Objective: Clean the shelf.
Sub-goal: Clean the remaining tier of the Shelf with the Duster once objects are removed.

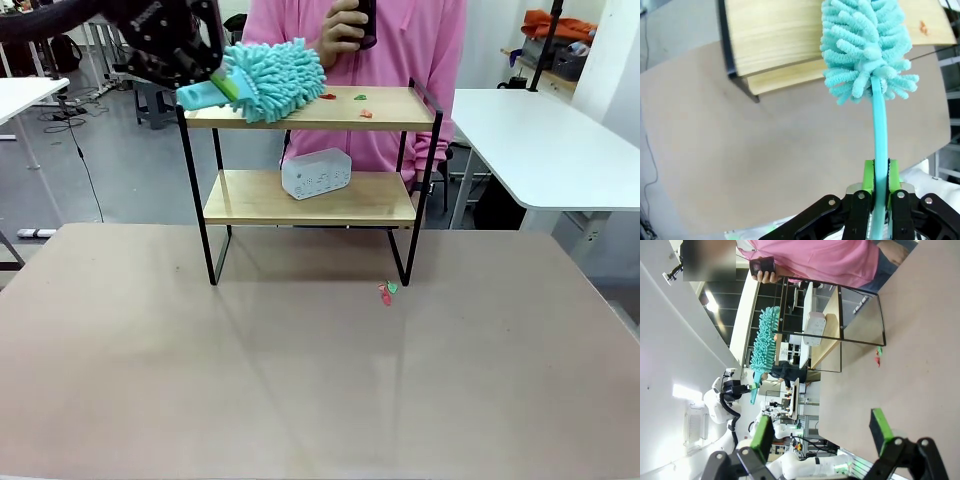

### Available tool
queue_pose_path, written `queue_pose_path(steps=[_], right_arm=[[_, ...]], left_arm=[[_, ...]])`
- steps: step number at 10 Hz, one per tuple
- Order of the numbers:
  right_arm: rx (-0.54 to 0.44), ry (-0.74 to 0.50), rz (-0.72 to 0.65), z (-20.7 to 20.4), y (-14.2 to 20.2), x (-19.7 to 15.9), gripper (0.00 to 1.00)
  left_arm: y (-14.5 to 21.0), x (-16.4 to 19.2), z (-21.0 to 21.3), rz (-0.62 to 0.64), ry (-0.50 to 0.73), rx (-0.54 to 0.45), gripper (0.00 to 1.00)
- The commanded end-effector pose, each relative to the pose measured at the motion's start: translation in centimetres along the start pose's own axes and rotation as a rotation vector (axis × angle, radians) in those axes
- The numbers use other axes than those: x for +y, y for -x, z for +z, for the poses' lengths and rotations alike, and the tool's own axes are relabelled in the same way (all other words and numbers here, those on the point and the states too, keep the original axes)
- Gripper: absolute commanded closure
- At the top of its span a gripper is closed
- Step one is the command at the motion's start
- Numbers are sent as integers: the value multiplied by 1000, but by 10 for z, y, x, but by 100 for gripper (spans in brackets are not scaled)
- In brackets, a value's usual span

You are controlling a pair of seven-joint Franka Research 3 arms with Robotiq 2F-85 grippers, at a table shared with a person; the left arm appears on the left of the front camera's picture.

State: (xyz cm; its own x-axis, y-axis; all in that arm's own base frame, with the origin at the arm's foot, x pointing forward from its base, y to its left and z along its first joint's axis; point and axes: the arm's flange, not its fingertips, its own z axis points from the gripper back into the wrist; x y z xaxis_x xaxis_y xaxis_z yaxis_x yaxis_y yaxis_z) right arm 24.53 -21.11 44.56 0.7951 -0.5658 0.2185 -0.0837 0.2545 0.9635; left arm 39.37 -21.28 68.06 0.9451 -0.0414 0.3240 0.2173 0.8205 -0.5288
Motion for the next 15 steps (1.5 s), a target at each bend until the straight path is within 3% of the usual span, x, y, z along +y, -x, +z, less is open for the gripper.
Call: queue_pose_path(steps=[1,5,9,12,13,15], right_arm=[[-9,-19,12,-1,-2,3,0],[-9,-19,12,-1,-2,3,0],[-9,-19,12,-1,-2,3,0],[-9,-19,12,-1,-2,3,0],[-9,-19,12,-1,-2,3,0],[-9,-19,12,-1,-2,3,0]], left_arm=[[-2,-17,-3,-30,-3,21,88],[5,-28,-9,-145,59,122,88],[22,-8,29,-297,192,262,88],[52,9,54,-527,372,556,88],[54,16,63,-547,453,576,88],[49,24,73,-525,495,539,88]])
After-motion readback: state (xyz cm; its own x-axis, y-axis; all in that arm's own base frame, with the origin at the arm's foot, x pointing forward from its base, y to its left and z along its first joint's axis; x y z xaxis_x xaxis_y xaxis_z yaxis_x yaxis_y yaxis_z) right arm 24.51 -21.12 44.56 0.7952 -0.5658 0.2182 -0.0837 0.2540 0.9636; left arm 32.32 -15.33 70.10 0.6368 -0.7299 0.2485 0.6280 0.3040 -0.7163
